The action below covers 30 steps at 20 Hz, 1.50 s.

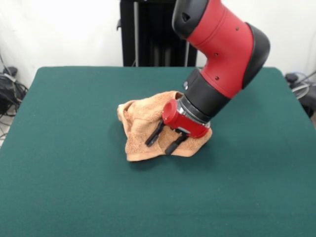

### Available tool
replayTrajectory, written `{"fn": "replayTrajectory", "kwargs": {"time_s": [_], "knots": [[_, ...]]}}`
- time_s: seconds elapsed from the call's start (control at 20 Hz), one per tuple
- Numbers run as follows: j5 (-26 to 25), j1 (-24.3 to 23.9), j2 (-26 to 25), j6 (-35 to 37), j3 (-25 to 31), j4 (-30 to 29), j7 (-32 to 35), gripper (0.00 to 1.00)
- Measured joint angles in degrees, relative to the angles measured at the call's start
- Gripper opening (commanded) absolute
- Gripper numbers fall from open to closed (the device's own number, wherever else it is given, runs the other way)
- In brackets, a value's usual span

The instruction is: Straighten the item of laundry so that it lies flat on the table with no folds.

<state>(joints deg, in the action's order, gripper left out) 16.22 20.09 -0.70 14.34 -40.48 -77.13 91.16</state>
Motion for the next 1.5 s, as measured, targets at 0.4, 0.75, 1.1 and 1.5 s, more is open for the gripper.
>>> {"fn": "replayTrajectory", "kwargs": {"time_s": [0.4,0.75,1.1,1.5], "knots": [[1.7,0.0,-0.2,0.0,0.0,0.0,0.0,1.00],[3.4,1.0,-1.5,0.2,-1.4,0.7,0.0,1.00],[4.9,4.6,-4.4,6.4,-6.8,2.6,0.2,1.00],[6.6,7.8,-8.7,16.7,-13.4,7.5,2.3,1.00]]}}
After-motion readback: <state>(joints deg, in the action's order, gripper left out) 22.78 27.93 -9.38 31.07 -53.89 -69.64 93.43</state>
